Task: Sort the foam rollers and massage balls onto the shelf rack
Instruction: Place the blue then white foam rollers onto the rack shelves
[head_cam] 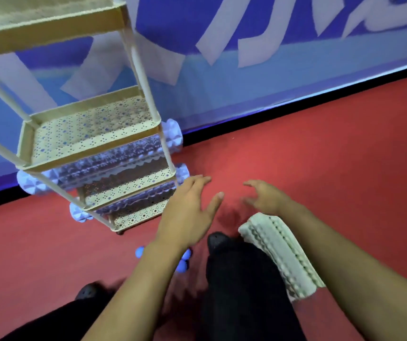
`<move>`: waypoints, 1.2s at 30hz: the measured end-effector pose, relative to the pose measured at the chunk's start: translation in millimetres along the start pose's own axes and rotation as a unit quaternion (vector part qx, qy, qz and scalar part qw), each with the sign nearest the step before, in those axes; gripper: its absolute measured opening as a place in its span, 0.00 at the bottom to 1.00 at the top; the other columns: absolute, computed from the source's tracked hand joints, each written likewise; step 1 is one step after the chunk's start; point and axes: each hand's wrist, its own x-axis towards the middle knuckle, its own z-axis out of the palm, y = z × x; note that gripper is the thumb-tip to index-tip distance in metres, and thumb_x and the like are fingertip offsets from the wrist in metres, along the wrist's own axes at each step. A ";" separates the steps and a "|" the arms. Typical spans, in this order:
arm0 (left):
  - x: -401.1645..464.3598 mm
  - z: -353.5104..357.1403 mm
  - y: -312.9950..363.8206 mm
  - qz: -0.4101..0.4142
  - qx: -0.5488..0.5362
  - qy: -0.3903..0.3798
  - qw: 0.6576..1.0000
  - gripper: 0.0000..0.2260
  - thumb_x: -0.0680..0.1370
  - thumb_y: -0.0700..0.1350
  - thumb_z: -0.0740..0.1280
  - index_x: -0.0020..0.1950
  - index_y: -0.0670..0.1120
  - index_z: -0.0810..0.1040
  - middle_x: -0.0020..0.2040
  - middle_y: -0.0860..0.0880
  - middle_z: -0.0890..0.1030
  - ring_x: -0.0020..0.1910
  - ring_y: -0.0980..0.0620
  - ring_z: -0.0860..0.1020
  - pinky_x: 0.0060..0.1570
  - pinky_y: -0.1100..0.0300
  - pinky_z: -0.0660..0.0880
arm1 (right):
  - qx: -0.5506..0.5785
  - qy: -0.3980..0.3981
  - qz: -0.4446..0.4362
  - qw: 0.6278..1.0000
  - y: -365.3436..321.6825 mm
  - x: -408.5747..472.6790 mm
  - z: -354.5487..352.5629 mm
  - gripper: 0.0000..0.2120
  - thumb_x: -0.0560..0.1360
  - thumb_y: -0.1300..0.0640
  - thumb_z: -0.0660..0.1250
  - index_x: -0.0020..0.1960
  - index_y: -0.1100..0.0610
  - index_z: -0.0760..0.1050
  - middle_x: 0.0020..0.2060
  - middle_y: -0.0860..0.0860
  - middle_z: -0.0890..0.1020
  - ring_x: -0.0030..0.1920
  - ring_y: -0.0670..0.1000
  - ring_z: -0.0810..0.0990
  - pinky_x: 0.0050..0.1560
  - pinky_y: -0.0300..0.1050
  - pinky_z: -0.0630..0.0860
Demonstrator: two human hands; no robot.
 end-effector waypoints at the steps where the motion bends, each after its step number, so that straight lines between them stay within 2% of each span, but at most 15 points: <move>1: 4.7 10.9 16.6 0.010 -0.006 -0.004 1.000 0.24 0.81 0.61 0.62 0.73 0.50 0.72 0.72 0.53 0.71 0.71 0.54 0.70 0.71 0.57 0.65 | 0.001 -0.015 0.035 0.999 35.1 -3.1 15.1 0.33 0.76 0.39 0.69 0.75 0.52 0.68 0.72 0.54 0.74 0.70 0.56 0.74 0.71 0.51 0.69; 3: 13.5 34.4 48.9 0.017 -0.014 -0.024 0.999 0.24 0.81 0.61 0.61 0.73 0.51 0.72 0.71 0.54 0.71 0.70 0.54 0.70 0.72 0.55 0.65 | 0.005 -0.019 0.103 0.994 100.4 -4.7 48.2 0.40 0.65 0.22 0.62 0.70 0.43 0.70 0.67 0.51 0.78 0.63 0.57 0.78 0.63 0.54 0.76; 4: 16.6 45.9 63.1 0.019 -0.017 -0.036 0.999 0.24 0.81 0.62 0.61 0.73 0.51 0.72 0.71 0.54 0.71 0.70 0.53 0.70 0.71 0.53 0.66 | 0.004 -0.025 0.125 0.992 122.1 -8.9 61.8 0.42 0.63 0.19 0.60 0.68 0.44 0.72 0.65 0.50 0.78 0.61 0.56 0.78 0.62 0.52 0.76; 6: 17.5 66.9 82.0 0.026 -0.010 -0.065 0.998 0.26 0.80 0.64 0.59 0.73 0.52 0.71 0.70 0.54 0.72 0.69 0.50 0.72 0.70 0.50 0.68 | 0.006 -0.049 0.135 0.990 141.6 -24.7 79.3 0.38 0.70 0.29 0.66 0.73 0.51 0.70 0.66 0.52 0.77 0.64 0.57 0.76 0.62 0.47 0.73; 7: 16.3 75.3 85.1 0.032 0.008 -0.082 0.996 0.26 0.80 0.64 0.58 0.73 0.52 0.70 0.70 0.54 0.72 0.68 0.50 0.72 0.69 0.49 0.69 | 0.015 -0.058 0.141 0.988 148.2 -29.1 88.5 0.37 0.74 0.35 0.68 0.76 0.53 0.66 0.68 0.54 0.76 0.65 0.57 0.76 0.63 0.47 0.72; 9: 14.8 86.9 81.8 0.033 0.055 -0.113 0.992 0.25 0.80 0.64 0.58 0.73 0.53 0.70 0.70 0.55 0.71 0.68 0.50 0.72 0.68 0.49 0.69 | 0.041 -0.066 0.172 0.982 163.7 -31.5 106.3 0.38 0.75 0.39 0.69 0.78 0.54 0.60 0.70 0.55 0.74 0.65 0.57 0.76 0.64 0.51 0.73; 14: 22.1 94.7 77.0 -0.001 0.058 -0.138 0.989 0.24 0.80 0.64 0.60 0.72 0.53 0.70 0.69 0.53 0.72 0.67 0.48 0.73 0.68 0.49 0.70 | 0.093 -0.073 0.224 0.967 187.7 -20.4 156.4 0.42 0.70 0.38 0.71 0.77 0.53 0.60 0.65 0.54 0.77 0.61 0.56 0.78 0.62 0.54 0.75; 20: 30.9 101.7 78.5 -0.025 0.044 -0.145 0.988 0.22 0.80 0.63 0.61 0.70 0.54 0.71 0.66 0.53 0.74 0.64 0.48 0.75 0.64 0.48 0.72 | 0.087 0.000 0.246 0.965 184.6 -10.5 190.1 0.47 0.70 0.39 0.72 0.79 0.52 0.52 0.71 0.55 0.70 0.68 0.59 0.72 0.64 0.57 0.73; 29: 41.9 107.4 72.8 -0.075 0.029 -0.131 0.988 0.17 0.80 0.60 0.63 0.64 0.53 0.73 0.62 0.51 0.76 0.59 0.48 0.78 0.59 0.48 0.75 | 0.108 0.055 0.266 0.956 183.4 -4.6 200.6 0.43 0.68 0.39 0.74 0.74 0.54 0.59 0.65 0.56 0.75 0.64 0.59 0.75 0.62 0.56 0.74; 33: 49.9 118.0 89.5 -0.106 0.005 -0.127 0.986 0.18 0.80 0.58 0.63 0.66 0.52 0.72 0.63 0.49 0.77 0.60 0.46 0.77 0.60 0.51 0.74 | 0.188 0.079 0.282 0.937 167.9 -16.4 178.2 0.44 0.69 0.38 0.73 0.77 0.53 0.57 0.65 0.55 0.74 0.64 0.59 0.76 0.63 0.58 0.75; 36: 55.5 127.7 106.0 -0.119 -0.033 -0.114 0.986 0.18 0.81 0.58 0.63 0.67 0.51 0.71 0.65 0.49 0.76 0.62 0.47 0.76 0.58 0.54 0.71 | 0.310 0.156 0.253 0.903 143.1 -29.9 134.8 0.42 0.70 0.40 0.75 0.74 0.54 0.59 0.60 0.51 0.77 0.58 0.54 0.78 0.58 0.51 0.76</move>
